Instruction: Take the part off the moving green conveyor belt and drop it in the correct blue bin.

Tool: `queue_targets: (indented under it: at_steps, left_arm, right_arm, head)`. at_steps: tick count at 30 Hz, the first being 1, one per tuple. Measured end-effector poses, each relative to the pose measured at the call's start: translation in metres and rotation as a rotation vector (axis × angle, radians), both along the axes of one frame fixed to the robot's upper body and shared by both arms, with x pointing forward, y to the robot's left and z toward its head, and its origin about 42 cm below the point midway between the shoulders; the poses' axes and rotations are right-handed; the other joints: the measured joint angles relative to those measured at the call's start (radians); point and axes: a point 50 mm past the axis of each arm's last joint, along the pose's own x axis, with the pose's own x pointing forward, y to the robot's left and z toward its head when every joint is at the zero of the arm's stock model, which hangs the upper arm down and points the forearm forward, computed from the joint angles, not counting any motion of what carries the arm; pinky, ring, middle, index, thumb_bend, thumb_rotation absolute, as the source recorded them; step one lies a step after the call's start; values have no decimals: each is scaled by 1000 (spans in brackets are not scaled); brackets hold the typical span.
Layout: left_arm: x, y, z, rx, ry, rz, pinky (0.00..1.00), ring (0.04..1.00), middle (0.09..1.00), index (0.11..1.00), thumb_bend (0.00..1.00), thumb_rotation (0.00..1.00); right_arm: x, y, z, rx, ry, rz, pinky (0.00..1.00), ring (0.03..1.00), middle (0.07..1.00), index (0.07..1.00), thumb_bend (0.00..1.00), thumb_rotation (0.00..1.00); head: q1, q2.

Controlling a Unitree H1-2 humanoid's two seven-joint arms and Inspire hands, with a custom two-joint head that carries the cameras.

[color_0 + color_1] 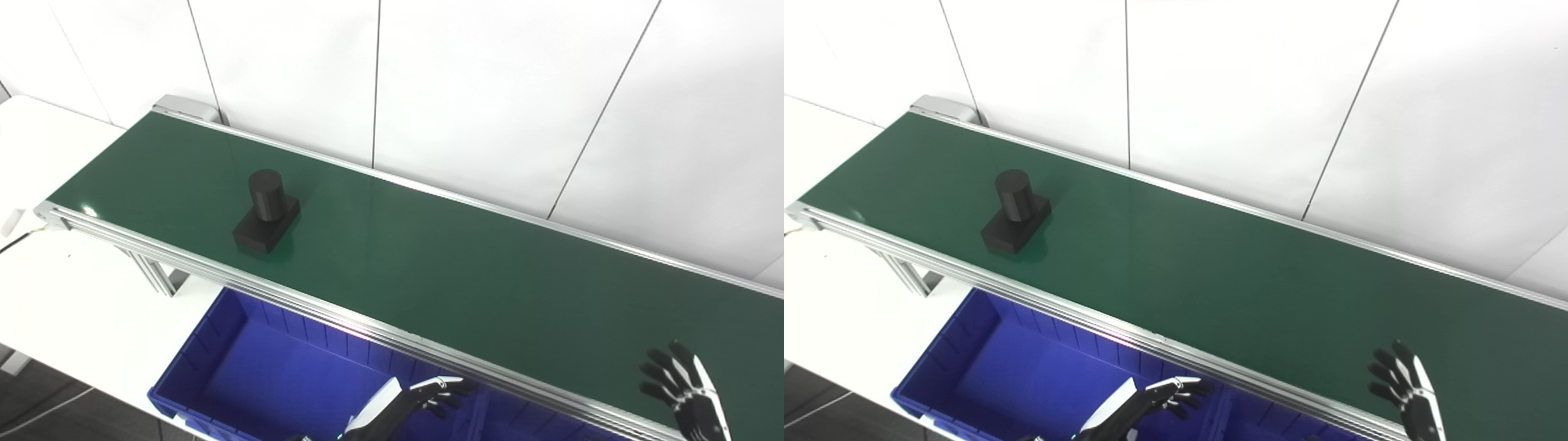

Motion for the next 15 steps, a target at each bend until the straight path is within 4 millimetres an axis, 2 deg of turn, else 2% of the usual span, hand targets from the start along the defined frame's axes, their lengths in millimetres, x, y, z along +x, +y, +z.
queue_targets:
  at_steps: [3, 6, 10, 15]
  left_arm:
    - [1, -1, 1, -5, -15, -6, 698, 777, 829, 824, 905, 50]
    - [2, -1, 0, -7, -24, -5, 700, 780, 832, 822, 902, 50]
    - [2, 0, -4, -4, -21, -5, 703, 781, 830, 821, 904, 47]
    - [2, -1, -7, 3, -33, -3, 677, 770, 829, 817, 908, 47]
  right_arm:
    - [17, 3, 10, -13, -32, 10, 644, 770, 835, 905, 734, 528]
    - [36, 8, 20, -21, -54, 27, 721, 790, 836, 909, 727, 526]
    - [58, 17, 30, -49, -57, 74, 708, 775, 826, 901, 745, 540]
    - [83, 24, 27, -95, -11, 85, 678, 753, 798, 867, 785, 517]
  head:
    - [-12, -3]
    - [-15, -5]
    - [-17, -15]
    - [-15, -25]
